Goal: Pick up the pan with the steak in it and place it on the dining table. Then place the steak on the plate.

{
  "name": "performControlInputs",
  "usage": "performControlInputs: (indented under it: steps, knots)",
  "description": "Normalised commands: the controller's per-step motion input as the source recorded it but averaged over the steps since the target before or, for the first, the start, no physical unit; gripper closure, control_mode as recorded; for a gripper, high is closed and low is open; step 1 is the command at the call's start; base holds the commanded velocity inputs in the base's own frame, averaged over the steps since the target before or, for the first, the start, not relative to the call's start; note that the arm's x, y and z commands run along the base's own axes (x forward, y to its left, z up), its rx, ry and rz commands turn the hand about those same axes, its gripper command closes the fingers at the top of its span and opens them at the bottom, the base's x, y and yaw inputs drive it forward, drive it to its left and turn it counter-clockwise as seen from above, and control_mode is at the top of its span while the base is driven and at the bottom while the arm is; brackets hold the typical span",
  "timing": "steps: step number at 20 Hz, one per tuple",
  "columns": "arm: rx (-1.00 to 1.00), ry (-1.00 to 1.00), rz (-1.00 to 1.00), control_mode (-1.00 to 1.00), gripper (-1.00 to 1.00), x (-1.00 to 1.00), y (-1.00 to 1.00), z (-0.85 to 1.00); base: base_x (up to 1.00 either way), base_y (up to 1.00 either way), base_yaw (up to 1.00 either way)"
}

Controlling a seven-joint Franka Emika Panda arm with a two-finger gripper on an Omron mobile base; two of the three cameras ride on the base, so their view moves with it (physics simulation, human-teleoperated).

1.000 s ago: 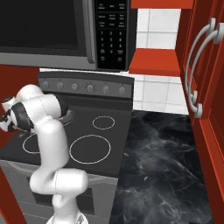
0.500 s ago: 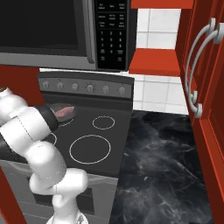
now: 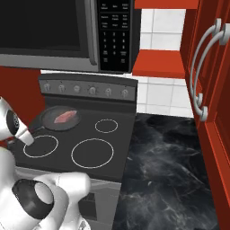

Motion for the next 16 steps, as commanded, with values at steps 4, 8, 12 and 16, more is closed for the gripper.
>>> performControlInputs:
  steps: [4, 8, 12, 16]
  knots:
    - [0.09, -0.02, 0.10, -1.00, 1.00, -0.99, -0.64, 0.01, 0.00, 0.00, 0.00]
    - [0.07, 0.00, 0.09, -1.00, 1.00, -1.00, -0.58, 0.00, 0.00, 0.00, 0.00]
    - [0.02, -0.11, 0.04, -1.00, 1.00, -1.00, -0.59, 0.00, 0.00, 0.00, 0.00]
    - [0.00, -0.22, 0.00, -1.00, 1.00, -1.00, -0.55, -0.04, 0.00, 0.00, 0.00]
